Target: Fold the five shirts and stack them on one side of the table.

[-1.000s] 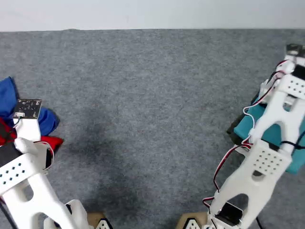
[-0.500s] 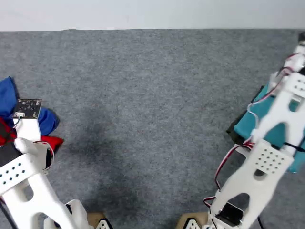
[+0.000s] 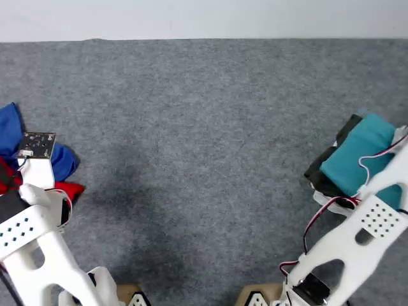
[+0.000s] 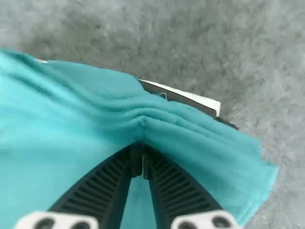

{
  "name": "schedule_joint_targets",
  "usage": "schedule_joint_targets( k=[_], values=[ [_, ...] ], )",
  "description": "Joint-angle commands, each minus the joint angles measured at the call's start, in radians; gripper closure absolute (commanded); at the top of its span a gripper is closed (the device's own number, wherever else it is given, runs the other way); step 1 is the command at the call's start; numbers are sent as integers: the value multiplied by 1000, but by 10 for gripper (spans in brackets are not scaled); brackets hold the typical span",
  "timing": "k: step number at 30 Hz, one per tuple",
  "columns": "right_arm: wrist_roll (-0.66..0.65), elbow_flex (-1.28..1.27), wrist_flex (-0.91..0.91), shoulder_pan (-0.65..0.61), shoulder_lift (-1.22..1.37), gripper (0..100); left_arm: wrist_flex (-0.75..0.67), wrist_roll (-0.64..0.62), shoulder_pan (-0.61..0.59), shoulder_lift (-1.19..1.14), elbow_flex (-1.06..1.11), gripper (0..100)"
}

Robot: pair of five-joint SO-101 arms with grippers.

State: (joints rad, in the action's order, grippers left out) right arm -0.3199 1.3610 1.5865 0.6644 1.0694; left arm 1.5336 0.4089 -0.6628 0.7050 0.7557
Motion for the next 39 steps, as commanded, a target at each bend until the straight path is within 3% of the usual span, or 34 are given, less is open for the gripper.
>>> schedule_joint_targets(
  k=[1,5,12,15,21,27,32,39],
  values=[
    [-5,209,137,-88,-67,988,-12,9,6,20,-13,994],
    [6,318,214,-157,-82,988,-11,9,6,20,-15,994],
    [48,239,214,-211,-166,988,51,3,5,14,-199,991],
    [49,83,214,-248,-259,988,49,8,3,12,-266,971],
    [49,-394,213,-314,-518,988,49,23,0,12,-338,833],
    [51,-773,209,-325,-727,988,-21,226,-133,-51,-308,829],
    [51,-930,209,-323,-814,988,-110,331,-244,-270,-367,829],
    [51,-1028,209,-323,-835,988,-31,393,-308,-552,-679,829]
  ],
)
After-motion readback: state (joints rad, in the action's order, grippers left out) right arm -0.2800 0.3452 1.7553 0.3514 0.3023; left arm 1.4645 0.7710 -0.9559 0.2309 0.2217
